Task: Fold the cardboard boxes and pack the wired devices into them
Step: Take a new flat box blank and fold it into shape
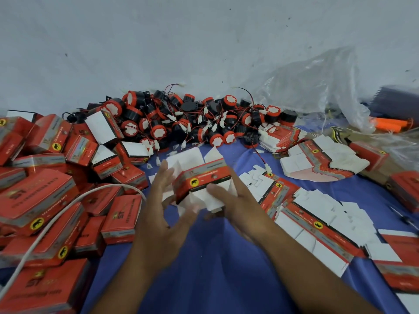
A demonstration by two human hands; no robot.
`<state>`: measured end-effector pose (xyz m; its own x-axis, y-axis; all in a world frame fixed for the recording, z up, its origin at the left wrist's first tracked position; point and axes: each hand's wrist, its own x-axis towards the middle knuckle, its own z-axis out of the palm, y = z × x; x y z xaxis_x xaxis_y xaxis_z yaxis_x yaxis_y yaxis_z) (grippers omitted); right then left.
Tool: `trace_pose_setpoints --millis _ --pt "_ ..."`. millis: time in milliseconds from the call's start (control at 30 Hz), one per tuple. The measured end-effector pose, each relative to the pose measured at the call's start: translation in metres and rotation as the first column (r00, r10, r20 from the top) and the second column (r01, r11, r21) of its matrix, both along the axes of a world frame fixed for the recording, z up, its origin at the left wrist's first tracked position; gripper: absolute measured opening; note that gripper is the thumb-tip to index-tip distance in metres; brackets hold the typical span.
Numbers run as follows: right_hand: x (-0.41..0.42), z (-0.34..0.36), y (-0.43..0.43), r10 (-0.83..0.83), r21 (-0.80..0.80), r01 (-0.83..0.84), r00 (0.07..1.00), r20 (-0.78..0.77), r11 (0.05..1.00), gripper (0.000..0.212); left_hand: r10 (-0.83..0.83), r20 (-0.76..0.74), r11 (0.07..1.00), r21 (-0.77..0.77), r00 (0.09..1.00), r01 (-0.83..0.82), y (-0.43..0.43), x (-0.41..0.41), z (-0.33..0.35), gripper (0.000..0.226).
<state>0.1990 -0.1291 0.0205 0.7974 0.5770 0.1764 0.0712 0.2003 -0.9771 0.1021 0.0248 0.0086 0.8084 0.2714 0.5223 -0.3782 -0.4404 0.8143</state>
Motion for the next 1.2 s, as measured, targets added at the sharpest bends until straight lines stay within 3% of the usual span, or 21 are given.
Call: trace_pose_setpoints --millis 67,133,267,333,433,533,633,833,900,1033,1100,1200 --pt "0.004 0.004 -0.006 0.066 0.084 -0.051 0.98 -0.185 0.995 0.033 -0.036 -0.001 0.969 0.243 0.999 0.035 0.004 -0.001 0.003 0.093" --pt "0.005 0.006 -0.012 0.153 0.083 -0.137 0.959 -0.239 0.987 0.032 -0.018 -0.03 0.915 0.403 0.999 0.029 0.007 -0.001 0.001 0.1" --pt "0.006 0.008 -0.02 0.276 -0.024 -0.285 0.944 -0.179 0.958 0.029 0.007 -0.144 0.936 0.349 0.989 0.044 0.01 -0.003 0.0 0.094" --pt "0.006 0.008 -0.023 0.287 -0.157 -0.293 0.956 -0.059 0.943 0.034 -0.008 -0.143 0.927 0.37 0.99 0.061 0.007 -0.004 -0.001 0.085" --pt "0.005 0.007 -0.023 0.284 -0.275 -0.242 0.951 0.124 0.93 0.072 -0.099 -0.188 0.964 0.225 0.977 0.141 0.001 -0.005 -0.001 0.082" --pt "-0.001 0.009 -0.016 0.244 -0.103 -0.238 0.969 0.051 0.966 0.096 -0.275 -0.2 0.961 -0.043 0.94 0.272 -0.003 -0.007 0.006 0.085" --pt "-0.003 0.011 -0.011 0.255 0.063 -0.251 0.965 -0.06 0.966 0.083 -0.367 -0.165 0.917 -0.232 0.916 0.325 -0.004 -0.007 0.011 0.079" --pt "-0.008 0.011 -0.009 0.289 0.154 -0.273 0.953 -0.096 0.95 0.074 -0.42 -0.072 0.807 -0.485 0.905 0.336 -0.006 -0.005 0.01 0.064" --pt "-0.009 0.013 -0.008 0.273 0.154 -0.255 0.955 -0.112 0.954 0.07 -0.399 -0.009 0.751 -0.577 0.917 0.321 -0.005 -0.002 0.009 0.07" --pt "-0.012 0.013 -0.004 0.28 0.16 -0.256 0.947 -0.157 0.953 0.037 -0.364 0.072 0.603 -0.741 0.928 0.294 0.0 0.004 0.009 0.088" --pt "-0.013 0.013 -0.003 0.289 0.156 -0.262 0.94 -0.18 0.952 0.034 -0.348 0.051 0.598 -0.757 0.936 0.264 0.001 0.004 0.008 0.089" --pt "-0.01 0.014 -0.005 0.26 0.161 -0.23 0.945 -0.2 0.96 0.028 -0.346 -0.062 0.687 -0.697 0.936 0.208 -0.002 0.002 0.005 0.073"
